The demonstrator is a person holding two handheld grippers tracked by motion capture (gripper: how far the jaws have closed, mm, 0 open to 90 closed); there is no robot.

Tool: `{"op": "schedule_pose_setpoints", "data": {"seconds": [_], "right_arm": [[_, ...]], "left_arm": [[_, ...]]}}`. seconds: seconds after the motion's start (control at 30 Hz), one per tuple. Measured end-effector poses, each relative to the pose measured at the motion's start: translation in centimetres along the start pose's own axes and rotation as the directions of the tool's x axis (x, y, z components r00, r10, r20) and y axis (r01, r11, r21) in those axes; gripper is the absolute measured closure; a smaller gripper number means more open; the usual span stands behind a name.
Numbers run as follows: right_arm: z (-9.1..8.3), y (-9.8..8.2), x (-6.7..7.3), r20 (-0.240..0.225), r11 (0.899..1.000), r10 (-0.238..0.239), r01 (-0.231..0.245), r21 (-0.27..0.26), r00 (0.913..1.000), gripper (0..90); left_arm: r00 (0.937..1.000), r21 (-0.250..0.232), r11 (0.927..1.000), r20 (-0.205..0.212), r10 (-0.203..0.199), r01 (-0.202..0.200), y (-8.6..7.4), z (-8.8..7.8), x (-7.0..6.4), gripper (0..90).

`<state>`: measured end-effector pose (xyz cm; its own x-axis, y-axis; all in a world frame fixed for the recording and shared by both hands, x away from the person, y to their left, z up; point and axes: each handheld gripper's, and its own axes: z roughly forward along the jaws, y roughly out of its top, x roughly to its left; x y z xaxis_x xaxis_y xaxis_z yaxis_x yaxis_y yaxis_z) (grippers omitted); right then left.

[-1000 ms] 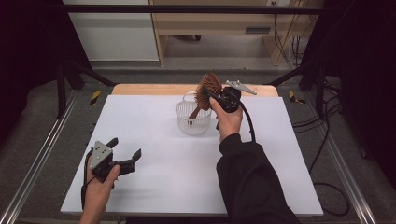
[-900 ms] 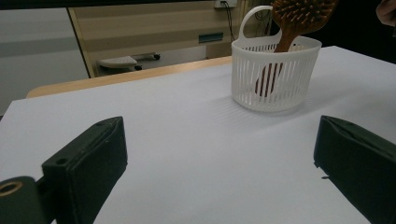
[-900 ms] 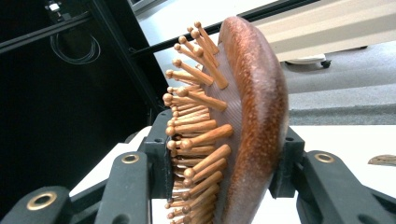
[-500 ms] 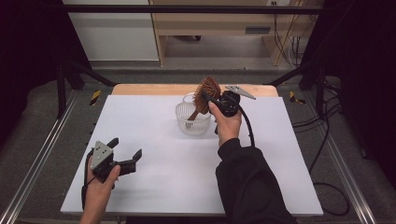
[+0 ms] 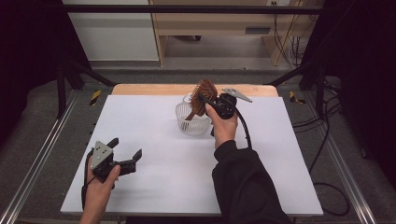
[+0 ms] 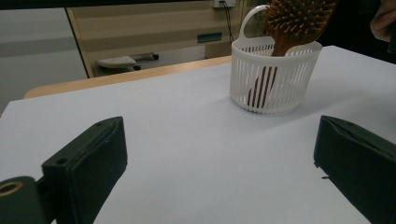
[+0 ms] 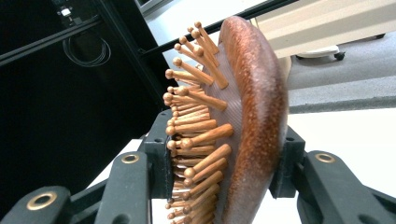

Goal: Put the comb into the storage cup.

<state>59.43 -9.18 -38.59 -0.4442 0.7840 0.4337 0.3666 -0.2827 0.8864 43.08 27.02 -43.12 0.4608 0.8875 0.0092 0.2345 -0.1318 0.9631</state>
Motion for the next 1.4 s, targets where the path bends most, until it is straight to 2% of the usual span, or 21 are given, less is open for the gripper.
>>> {"op": "schedule_pose_setpoints", "data": {"seconds": [0.4, 0.8, 0.93, 1.2, 1.4], "right_arm": [[0.1, -0.2, 0.0, -0.002, 1.0, 0.008, -0.008, -0.008, 1.0, 53.0], [-0.1, -0.2, -0.7, -0.01, 1.0, 0.015, -0.015, 0.0, 0.9998, 52.1], [-0.3, -0.1, -1.3, -0.008, 0.999, 0.036, -0.036, 0.016, 0.9993, 51.3], [-0.4, 0.0, -1.8, -0.016, 0.999, 0.029, -0.029, 0.031, 0.9995, 50.6], [-0.5, 0.2, -2.4, -0.023, 0.998, 0.031, -0.03, 0.053, 0.9992, 49.1]], "left_arm": [[1.0, -0.002, 1.0, 0.001, -0.001, 0.001, 0.0, 0.0, 0.0, 3.0], [1.0, 0.006, 1.0, 0.002, -0.003, 0.003, -0.1, 0.1, 0.0, 3.0], [1.0, 0.01, 0.9999, 0.005, 0.0, 0.0, 0.0, 0.1, -0.2, 3.0], [0.9999, 0.006, 0.9999, 0.002, -0.01, 0.01, 0.0, 0.1, -0.2, 3.0], [1.0, 0.018, 0.9998, 0.002, -0.002, 0.002, -0.1, 0.3, -0.2, 3.0]]}}
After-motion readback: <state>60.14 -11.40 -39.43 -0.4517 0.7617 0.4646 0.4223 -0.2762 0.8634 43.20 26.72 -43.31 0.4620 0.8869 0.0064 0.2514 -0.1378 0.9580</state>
